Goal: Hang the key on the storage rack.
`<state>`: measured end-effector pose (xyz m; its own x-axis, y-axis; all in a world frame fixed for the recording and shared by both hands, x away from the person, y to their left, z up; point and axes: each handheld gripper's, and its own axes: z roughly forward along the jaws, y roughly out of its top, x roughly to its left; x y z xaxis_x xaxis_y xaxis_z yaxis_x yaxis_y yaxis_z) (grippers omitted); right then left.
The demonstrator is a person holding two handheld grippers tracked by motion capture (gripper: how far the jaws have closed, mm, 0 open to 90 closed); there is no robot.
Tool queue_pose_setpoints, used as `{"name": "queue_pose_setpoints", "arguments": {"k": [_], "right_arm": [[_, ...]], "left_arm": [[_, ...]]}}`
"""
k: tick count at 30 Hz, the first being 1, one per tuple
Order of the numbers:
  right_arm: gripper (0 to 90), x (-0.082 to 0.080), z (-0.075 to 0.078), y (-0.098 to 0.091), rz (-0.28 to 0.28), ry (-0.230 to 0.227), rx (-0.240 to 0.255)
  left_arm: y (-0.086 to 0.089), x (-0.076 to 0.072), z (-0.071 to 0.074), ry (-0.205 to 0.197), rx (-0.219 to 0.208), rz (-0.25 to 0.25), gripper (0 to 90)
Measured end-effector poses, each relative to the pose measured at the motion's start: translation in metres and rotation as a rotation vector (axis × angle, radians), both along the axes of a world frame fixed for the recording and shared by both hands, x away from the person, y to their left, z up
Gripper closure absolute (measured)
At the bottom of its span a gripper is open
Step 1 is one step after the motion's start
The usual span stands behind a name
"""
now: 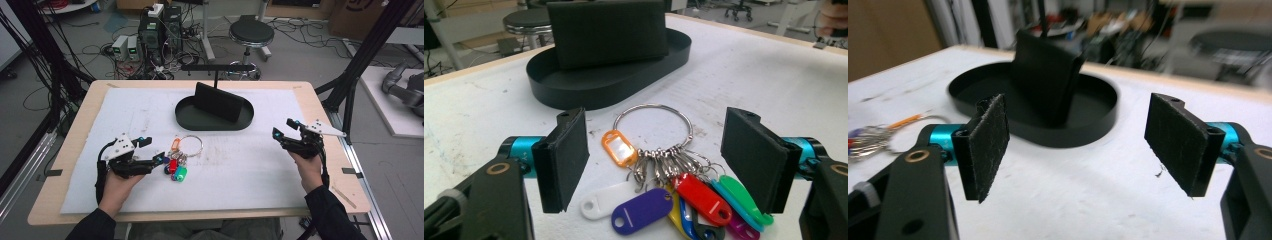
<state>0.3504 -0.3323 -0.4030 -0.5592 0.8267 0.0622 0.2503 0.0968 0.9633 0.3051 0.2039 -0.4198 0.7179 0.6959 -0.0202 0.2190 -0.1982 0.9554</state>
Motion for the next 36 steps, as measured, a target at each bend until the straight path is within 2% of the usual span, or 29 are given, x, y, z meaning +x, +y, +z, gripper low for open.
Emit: {"name": "queue_pose_setpoints", "arguments": {"k": [1,5,14,17,20,24,26,28,30,32,36], "right_arm": [[26.0,0.000,0.000,-0.001,0.006,0.014,-0.009],[26.0,-0.004,0.000,-0.005,-0.010,0.012,-0.015],[29.0,-0.010,0.001,-0.010,-0.036,-0.005,-0.079],[29.6,-0.010,0.000,-0.010,-0.040,0.003,-0.083],[29.7,-0.010,-0.002,-0.008,-0.042,-0.001,-0.079],[29.7,-0.009,-0.004,-0.006,-0.029,0.001,-0.101],[29.6,-0.009,-0.004,-0.005,-0.028,0.002,-0.102],[29.6,-0.008,-0.004,-0.005,-0.026,0.000,-0.106],[29.6,-0.008,-0.004,-0.005,-0.026,0.006,-0.100],[29.5,-0.008,-0.004,-0.005,-0.031,0.012,-0.092],[29.3,-0.008,-0.003,-0.006,-0.028,0.004,-0.090]], "left_arm": [[0.000,0.001,0.000,0.008,0.001,0.010,25.4],[0.000,0.004,0.000,0.024,-0.002,0.035,23.7],[-0.007,0.017,-0.004,0.043,0.023,0.037,23.9],[-0.009,0.025,-0.006,0.064,0.020,0.026,32.0],[-0.015,0.033,-0.006,0.074,0.034,0.014,35.4],[-0.023,0.040,-0.003,0.083,0.041,-0.002,40.6],[-0.025,0.043,0.000,0.086,0.040,-0.009,44.2],[-0.028,0.048,0.003,0.089,0.021,-0.010,47.0],[-0.032,0.054,0.005,0.110,0.005,-0.005,47.0],[-0.037,0.061,0.008,0.116,0.013,0.018,44.3],[-0.048,0.075,0.007,0.184,0.024,0.047,33.8]]}}
